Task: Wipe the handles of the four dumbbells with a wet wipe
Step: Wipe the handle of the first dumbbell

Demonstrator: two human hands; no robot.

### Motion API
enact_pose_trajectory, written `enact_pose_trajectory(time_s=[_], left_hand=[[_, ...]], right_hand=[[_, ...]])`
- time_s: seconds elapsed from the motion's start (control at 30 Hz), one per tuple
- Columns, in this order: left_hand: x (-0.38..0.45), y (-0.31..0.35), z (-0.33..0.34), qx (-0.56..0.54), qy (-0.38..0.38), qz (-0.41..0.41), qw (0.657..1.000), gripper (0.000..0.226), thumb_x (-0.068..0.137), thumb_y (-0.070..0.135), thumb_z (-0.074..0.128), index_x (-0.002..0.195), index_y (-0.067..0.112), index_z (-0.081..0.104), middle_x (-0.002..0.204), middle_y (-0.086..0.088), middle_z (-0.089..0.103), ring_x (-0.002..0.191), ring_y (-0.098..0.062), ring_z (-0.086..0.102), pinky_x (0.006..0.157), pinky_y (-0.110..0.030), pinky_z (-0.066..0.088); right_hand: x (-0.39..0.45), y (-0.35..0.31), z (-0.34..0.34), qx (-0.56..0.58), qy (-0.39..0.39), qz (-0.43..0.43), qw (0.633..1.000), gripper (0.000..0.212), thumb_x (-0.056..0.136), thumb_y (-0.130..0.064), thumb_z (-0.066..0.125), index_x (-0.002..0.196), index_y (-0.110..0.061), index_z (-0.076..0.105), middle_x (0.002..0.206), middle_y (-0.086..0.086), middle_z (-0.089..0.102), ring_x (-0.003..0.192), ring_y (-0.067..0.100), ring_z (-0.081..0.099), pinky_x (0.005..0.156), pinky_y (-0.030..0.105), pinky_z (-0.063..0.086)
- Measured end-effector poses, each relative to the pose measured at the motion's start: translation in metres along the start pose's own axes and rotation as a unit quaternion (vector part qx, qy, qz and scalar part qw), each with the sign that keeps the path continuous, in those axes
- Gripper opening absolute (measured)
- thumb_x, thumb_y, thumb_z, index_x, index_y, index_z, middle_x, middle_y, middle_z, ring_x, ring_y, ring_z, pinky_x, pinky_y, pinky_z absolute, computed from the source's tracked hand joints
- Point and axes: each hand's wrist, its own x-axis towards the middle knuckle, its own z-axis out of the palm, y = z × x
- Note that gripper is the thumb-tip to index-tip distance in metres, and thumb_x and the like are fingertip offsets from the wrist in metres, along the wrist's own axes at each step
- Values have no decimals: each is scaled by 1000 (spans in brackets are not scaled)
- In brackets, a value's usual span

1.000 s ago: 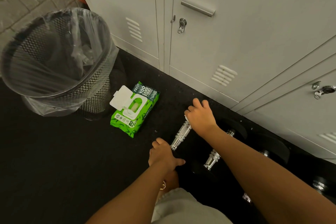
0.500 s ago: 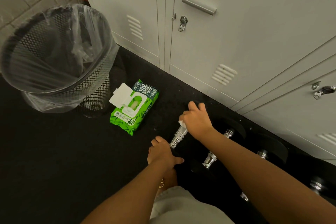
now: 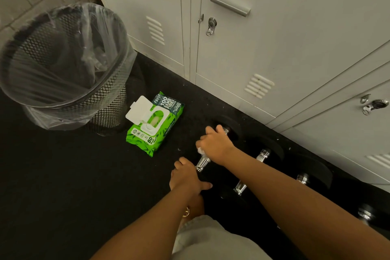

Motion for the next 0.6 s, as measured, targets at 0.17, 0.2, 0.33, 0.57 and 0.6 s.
enact_pose_trajectory(time_s=[0.17,0.2,0.33,0.57,0.6], left_hand=[[0,0,-1,-3,-1,-5,1000,114,60,46,86,142,3,19,143,-15,31,132,-31,39,107,-40,40],[0,1,0,-1,1,-5,1000,113,61,46,86,142,3,19,143,-15,31,133,-31,38,108,-40,39],[-1,1,0,-1,5,-7,1000,114,61,47,85,142,2,19,144,-16,30,134,-31,38,109,-39,38],[-2,0,-1,4,12,7,1000,110,64,48,83,142,4,19,141,-15,32,132,-28,38,109,-38,37],[-2,0,-1,2,13,5,1000,110,64,47,83,142,4,19,141,-15,32,133,-28,38,109,-37,37]], right_hand=[[0,-6,2,44,4,8,999,27,94,-26,46,117,-16,57,120,3,61,125,28,36,99,46,29],[-1,-12,5,54,1,-10,998,27,96,-29,42,115,-17,58,118,2,62,121,27,38,95,44,30],[1,-15,9,91,18,19,995,29,96,-32,39,109,-19,61,110,0,65,116,25,40,92,42,29],[-2,-28,12,109,20,6,994,28,95,-26,41,114,-19,59,114,1,64,117,25,39,93,42,29],[-2,-28,12,113,22,9,993,27,95,-27,41,114,-19,59,114,1,65,117,25,39,93,42,29]])
